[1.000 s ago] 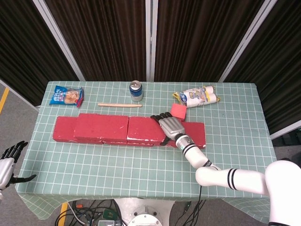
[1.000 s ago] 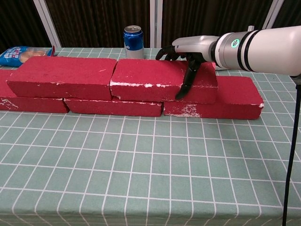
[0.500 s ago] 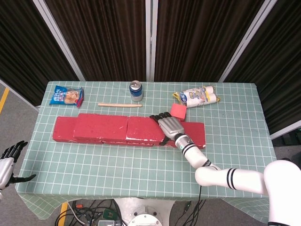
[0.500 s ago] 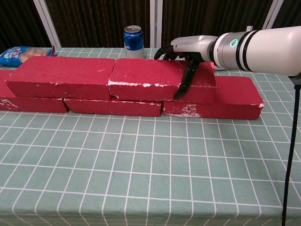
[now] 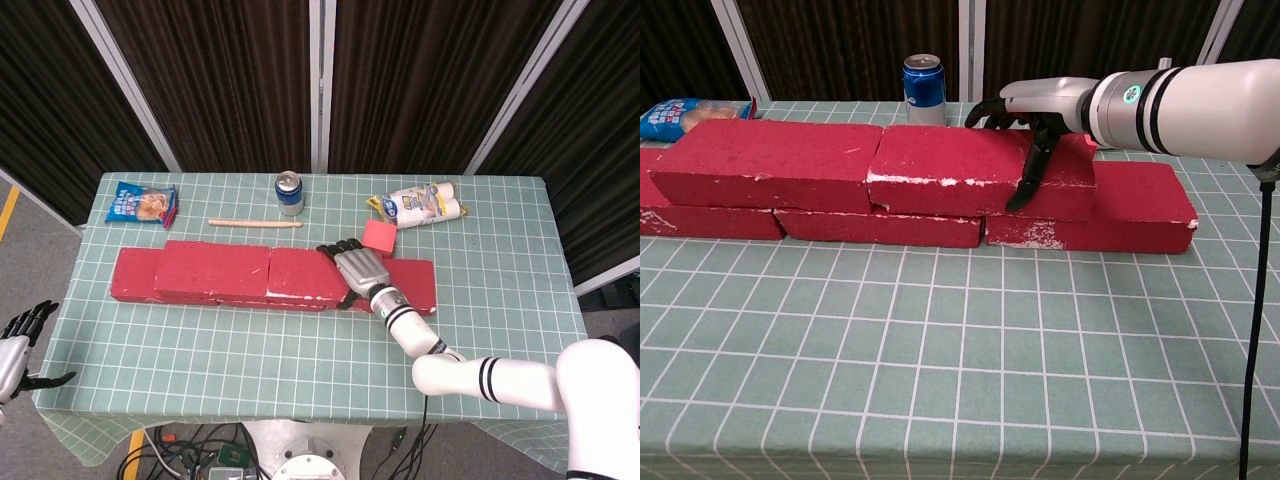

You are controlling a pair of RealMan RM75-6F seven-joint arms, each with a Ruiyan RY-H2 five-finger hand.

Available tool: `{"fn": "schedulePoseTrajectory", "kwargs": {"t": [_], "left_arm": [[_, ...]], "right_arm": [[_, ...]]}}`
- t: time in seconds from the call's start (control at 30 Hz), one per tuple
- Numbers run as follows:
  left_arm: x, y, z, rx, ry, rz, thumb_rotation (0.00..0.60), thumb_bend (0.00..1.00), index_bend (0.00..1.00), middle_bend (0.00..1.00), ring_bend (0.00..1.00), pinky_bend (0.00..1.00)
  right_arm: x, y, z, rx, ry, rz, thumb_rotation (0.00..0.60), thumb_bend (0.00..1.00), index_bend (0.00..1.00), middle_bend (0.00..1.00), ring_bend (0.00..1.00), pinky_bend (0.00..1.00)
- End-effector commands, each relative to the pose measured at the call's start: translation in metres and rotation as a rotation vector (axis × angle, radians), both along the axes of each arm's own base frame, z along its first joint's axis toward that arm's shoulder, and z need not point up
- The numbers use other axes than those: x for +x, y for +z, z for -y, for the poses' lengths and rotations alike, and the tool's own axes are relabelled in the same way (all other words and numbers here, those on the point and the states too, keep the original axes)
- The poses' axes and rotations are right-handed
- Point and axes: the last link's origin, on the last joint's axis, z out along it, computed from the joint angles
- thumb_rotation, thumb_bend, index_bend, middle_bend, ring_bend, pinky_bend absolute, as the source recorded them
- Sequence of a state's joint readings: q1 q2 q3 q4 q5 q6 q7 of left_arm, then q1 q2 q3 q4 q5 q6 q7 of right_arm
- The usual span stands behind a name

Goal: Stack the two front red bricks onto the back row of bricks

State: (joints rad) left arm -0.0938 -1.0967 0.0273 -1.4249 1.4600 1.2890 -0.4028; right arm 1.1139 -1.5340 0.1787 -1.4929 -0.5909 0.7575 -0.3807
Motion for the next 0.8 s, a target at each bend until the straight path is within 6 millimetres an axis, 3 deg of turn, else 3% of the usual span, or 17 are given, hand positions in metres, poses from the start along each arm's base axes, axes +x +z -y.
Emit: {"fn": "schedulePoseTrajectory", "kwargs": {"t": [0.03,0.8], "left_arm": [[-0.0004,0.0003,0.0005,0.0,0.0,0.0,0.6,0.0,0.01,0.0,0.0,0.0],[0.0012,0.0,-0.0016,-0.006,-0.003,0.004,0.6,0.0,0.01,0.0,0.0,0.0]], "right_arm": [[0.0008,0.0004,0.0003,-0.002,0.002,0.003,0.6,0.04,0.12,0.29,0.07,0.0],[0.0011,-0.0051,0.002,-0.003,0.029,-0.018,0.6,0.04,0.11,0.27,0.07,0.0]]}}
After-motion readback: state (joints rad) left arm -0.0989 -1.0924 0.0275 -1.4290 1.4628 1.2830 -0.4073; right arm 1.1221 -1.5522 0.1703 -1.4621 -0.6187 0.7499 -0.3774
